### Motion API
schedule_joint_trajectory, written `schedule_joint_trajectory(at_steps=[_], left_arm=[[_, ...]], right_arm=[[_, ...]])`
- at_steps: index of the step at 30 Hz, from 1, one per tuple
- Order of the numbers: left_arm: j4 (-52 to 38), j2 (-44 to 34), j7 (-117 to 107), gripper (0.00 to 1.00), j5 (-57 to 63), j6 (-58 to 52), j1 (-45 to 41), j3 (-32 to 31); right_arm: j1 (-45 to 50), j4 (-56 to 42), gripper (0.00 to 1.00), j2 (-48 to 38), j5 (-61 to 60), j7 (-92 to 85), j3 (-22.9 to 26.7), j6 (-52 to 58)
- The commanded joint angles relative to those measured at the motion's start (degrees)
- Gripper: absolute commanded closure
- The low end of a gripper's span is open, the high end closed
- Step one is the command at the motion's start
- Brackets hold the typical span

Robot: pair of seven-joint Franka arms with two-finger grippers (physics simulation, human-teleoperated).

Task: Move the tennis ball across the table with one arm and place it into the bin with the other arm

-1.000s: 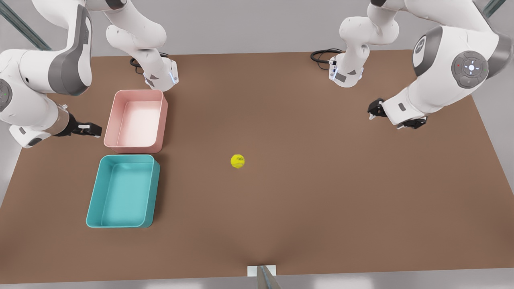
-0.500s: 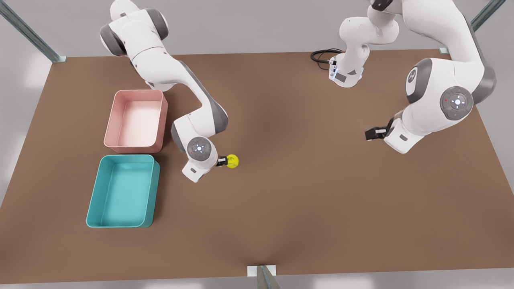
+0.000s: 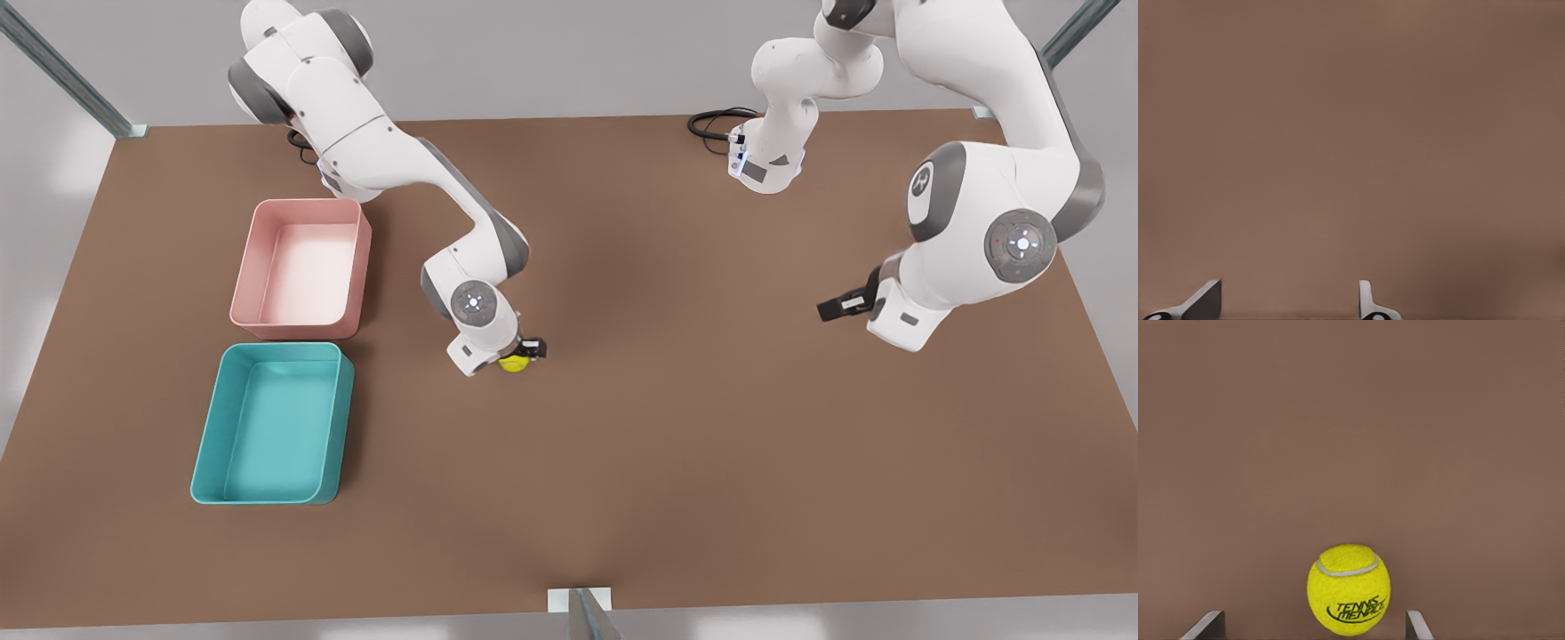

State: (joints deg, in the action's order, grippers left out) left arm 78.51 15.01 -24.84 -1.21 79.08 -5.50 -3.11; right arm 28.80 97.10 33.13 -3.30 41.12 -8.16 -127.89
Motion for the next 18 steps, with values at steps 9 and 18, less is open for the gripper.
schedule_joint_trajectory(at_steps=[9,18], left_arm=[[0.0,0.8,-4.1,0.0,-0.2,-2.1,0.0,-0.1],[0.1,1.3,-4.1,0.0,-0.2,-2.3,0.0,-0.1]], right_arm=[[0.0,1.2,0.0,2.3,1.9,8.4,0.0,-3.7],[0.7,1.7,0.0,5.0,1.9,8.4,0.0,-4.6]])
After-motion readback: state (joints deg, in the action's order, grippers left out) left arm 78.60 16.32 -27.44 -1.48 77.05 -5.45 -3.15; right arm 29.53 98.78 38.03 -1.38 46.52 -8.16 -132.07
